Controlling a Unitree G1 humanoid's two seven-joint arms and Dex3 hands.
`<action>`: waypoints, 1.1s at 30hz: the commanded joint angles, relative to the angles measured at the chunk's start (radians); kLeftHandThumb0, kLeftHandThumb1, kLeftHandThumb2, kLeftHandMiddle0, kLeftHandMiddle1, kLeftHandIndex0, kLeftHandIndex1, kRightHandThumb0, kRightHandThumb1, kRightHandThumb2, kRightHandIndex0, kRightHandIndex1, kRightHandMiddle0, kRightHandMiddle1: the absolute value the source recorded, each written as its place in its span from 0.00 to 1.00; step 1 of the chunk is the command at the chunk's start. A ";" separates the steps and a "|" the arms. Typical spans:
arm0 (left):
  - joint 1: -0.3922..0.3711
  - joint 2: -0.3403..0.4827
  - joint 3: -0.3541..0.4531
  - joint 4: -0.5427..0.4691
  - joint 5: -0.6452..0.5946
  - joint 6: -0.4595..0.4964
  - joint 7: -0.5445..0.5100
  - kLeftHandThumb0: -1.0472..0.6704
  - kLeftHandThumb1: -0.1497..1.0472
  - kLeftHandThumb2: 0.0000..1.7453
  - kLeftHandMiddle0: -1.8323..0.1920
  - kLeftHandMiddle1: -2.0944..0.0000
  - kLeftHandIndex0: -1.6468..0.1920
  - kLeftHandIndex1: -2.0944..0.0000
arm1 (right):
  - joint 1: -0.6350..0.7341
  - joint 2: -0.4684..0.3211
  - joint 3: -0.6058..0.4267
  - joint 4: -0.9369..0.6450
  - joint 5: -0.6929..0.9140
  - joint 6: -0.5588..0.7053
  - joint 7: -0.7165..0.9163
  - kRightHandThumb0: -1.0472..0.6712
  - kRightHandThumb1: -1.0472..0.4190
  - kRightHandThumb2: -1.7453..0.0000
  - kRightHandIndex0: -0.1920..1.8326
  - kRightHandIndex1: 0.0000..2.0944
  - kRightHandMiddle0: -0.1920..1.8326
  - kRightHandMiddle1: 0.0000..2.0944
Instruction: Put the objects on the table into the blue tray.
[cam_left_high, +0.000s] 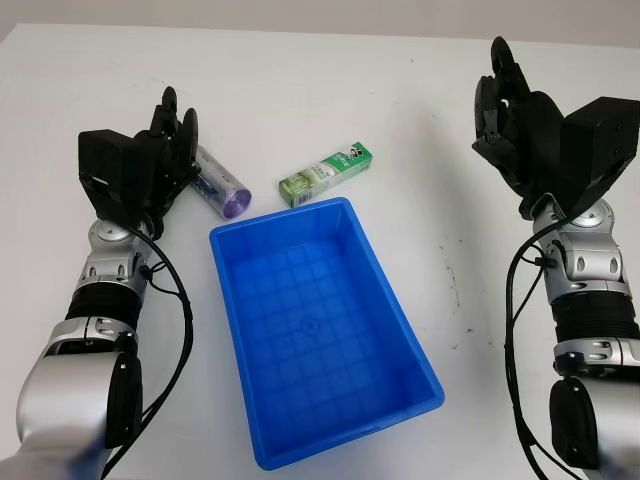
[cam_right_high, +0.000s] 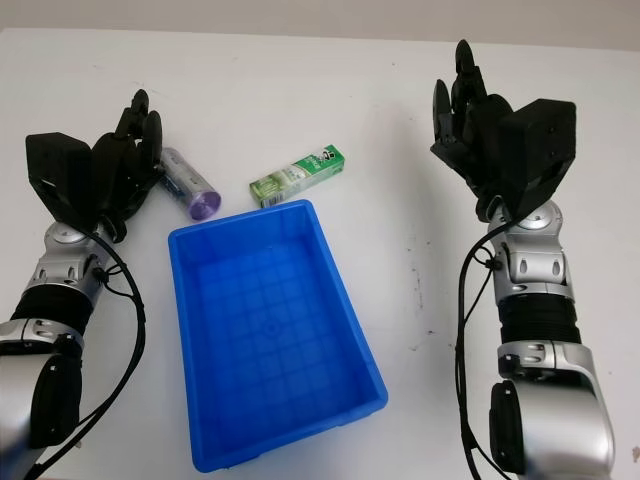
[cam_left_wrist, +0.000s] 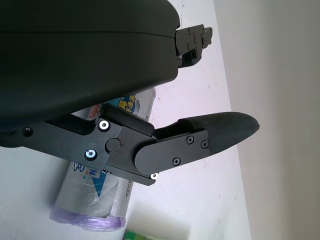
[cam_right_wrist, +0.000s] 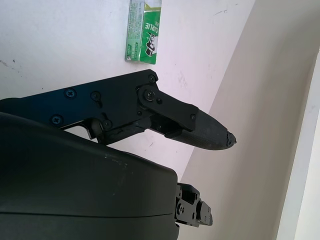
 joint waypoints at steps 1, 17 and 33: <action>0.002 0.014 0.005 -0.014 -0.005 -0.012 -0.004 0.17 1.00 0.40 1.00 1.00 1.00 1.00 | 0.001 0.001 -0.010 -0.015 0.011 -0.006 0.004 0.28 0.00 0.54 0.00 0.00 0.00 0.00; 0.012 0.020 0.011 -0.020 -0.011 -0.020 -0.003 0.16 1.00 0.39 1.00 1.00 1.00 1.00 | -0.060 -0.006 0.007 -0.027 -0.019 0.001 -0.026 0.27 0.00 0.68 0.01 0.01 0.02 0.01; 0.011 0.030 -0.005 -0.067 0.007 0.032 0.003 0.17 1.00 0.40 1.00 1.00 1.00 1.00 | -0.466 -0.163 0.466 0.307 -0.670 -0.524 -0.057 0.25 0.15 0.96 0.20 0.20 0.17 0.27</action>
